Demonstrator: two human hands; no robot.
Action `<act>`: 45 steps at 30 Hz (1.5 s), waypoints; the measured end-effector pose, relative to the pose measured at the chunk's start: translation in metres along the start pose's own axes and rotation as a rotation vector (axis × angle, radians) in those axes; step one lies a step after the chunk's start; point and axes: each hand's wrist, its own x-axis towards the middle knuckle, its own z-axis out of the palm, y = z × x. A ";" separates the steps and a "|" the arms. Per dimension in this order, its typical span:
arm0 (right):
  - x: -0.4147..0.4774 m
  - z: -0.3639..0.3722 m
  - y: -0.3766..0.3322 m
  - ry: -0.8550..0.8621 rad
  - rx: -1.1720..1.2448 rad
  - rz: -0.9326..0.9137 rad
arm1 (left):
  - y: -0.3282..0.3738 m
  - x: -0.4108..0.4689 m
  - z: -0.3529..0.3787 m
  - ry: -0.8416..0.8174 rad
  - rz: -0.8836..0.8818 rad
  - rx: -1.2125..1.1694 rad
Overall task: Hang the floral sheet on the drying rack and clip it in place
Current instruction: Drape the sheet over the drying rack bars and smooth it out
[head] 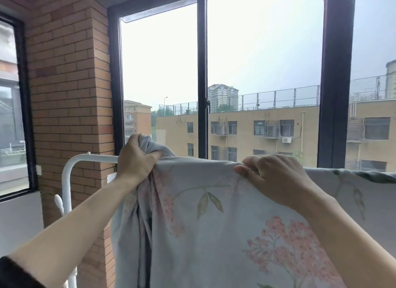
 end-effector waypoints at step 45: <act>0.077 0.095 -0.138 0.396 -0.235 0.045 | -0.051 0.008 -0.027 -0.292 -0.155 -0.285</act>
